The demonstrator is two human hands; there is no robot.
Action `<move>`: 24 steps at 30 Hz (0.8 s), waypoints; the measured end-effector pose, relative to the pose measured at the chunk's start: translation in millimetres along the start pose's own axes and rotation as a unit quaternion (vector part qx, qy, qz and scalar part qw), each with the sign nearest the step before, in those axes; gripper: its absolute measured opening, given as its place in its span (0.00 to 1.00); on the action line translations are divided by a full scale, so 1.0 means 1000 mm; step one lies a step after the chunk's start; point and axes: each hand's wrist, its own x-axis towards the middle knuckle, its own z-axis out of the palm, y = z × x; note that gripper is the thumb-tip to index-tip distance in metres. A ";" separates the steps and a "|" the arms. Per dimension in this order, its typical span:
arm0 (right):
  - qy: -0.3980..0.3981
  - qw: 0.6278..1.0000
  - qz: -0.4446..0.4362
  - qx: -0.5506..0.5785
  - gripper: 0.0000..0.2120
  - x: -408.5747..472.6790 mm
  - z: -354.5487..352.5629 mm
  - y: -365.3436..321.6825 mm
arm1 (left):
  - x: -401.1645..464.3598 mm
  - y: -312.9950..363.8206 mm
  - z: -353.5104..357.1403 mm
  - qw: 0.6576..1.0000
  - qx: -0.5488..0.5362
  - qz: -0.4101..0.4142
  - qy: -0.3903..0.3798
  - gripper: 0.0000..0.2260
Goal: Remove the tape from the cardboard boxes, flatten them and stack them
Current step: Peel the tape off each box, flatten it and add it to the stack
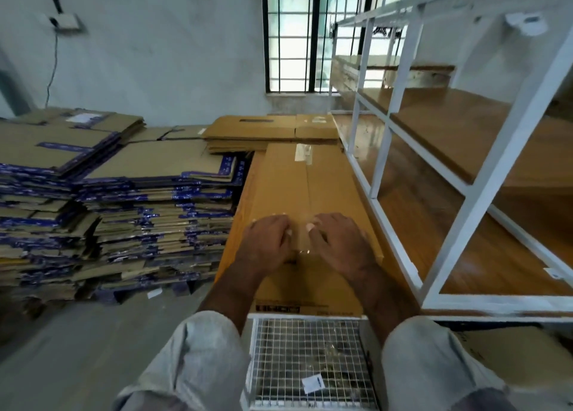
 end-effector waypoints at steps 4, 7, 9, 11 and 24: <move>-0.039 0.999 0.013 -0.016 0.32 0.020 0.009 0.019 | -0.005 -0.001 0.001 0.998 0.052 -0.008 -0.017 0.19; -0.054 0.996 0.032 -0.061 0.25 0.029 0.010 0.013 | -0.003 0.003 0.000 0.997 0.078 -0.007 -0.028 0.17; -0.067 0.993 0.026 -0.094 0.23 0.039 0.012 0.008 | 0.000 0.003 -0.002 0.996 0.081 -0.005 -0.035 0.16; -0.093 0.989 0.016 -0.112 0.22 0.050 0.013 0.005 | 0.004 0.001 -0.004 0.995 0.096 0.001 -0.040 0.15; -0.088 0.993 0.055 -0.057 0.16 0.068 0.020 0.016 | 0.008 -0.008 0.011 0.985 0.169 0.009 -0.035 0.27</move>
